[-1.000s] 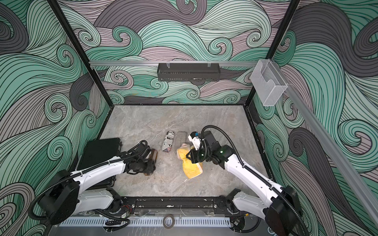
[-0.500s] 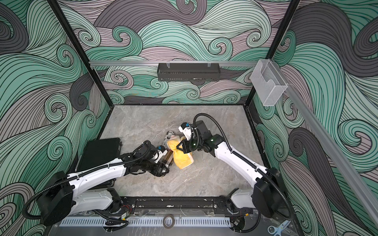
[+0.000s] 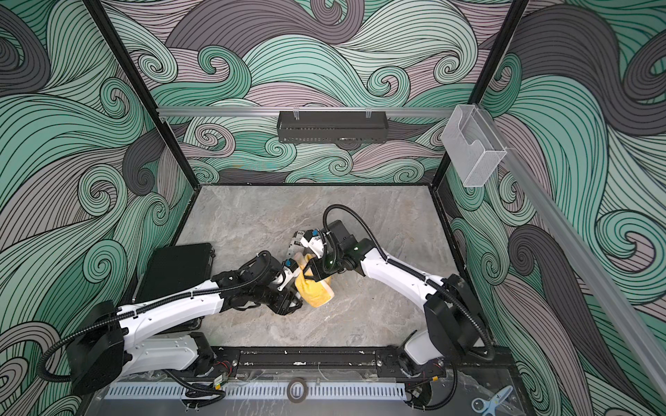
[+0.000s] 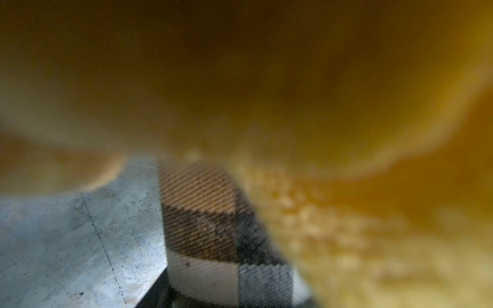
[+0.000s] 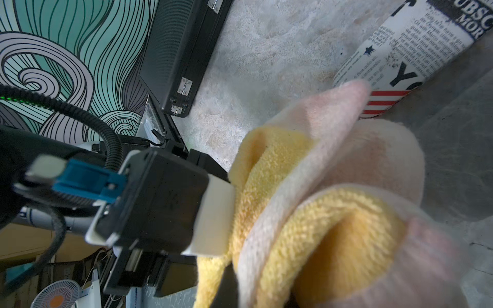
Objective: Wipe the eyeglass case
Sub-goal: Wipe the dirt from the eyeglass case.
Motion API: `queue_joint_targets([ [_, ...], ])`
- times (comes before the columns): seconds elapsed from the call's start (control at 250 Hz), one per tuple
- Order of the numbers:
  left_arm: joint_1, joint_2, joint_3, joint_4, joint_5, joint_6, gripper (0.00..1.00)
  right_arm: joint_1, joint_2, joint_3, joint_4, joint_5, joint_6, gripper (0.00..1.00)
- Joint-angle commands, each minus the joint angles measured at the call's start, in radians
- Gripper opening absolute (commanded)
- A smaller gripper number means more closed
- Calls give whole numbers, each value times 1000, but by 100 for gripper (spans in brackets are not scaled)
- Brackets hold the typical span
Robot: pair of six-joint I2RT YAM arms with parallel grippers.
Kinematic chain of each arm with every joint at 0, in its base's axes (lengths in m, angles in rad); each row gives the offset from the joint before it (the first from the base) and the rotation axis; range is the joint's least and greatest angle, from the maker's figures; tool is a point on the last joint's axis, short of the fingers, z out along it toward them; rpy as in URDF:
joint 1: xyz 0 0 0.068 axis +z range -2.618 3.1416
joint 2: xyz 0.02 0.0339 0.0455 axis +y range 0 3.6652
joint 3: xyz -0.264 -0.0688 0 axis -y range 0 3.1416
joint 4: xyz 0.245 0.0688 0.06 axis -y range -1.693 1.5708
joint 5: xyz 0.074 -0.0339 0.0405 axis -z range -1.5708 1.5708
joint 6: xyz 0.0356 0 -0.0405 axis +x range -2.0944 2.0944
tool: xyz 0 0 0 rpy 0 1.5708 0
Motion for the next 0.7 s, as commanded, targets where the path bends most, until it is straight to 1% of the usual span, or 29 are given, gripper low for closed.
queue_joint_targets([
  [0.0, -13, -51, 64, 79, -33, 22, 50, 13, 27, -23, -62, 53, 2, 0],
  [0.148, -25, -70, 55, 61, -58, 16, 50, -29, 21, -17, -156, 289, 33, 0],
  [0.22, -32, -72, 52, 59, -61, 15, 50, -35, 9, -11, -167, 343, 37, 0],
  [0.256, -36, -71, 52, 60, -64, 13, 50, -35, 3, -6, -160, 331, 37, 0],
  [0.344, -46, -63, 53, 64, -71, 12, 50, -20, 3, 7, -129, 255, 37, 0],
  [0.487, -59, -57, 62, 76, -83, 11, 49, 34, 30, 20, -70, 53, 20, 0],
  [0.567, -66, -58, 67, 76, -95, 13, 49, 46, 39, 0, -20, -17, 40, 0],
  [0.619, -70, -59, 67, 72, -101, 15, 49, 45, 36, -12, -15, -13, 50, 0],
  [0.695, -73, -66, 63, 66, -107, 15, 49, 29, 26, -16, -69, 91, 47, 0],
])
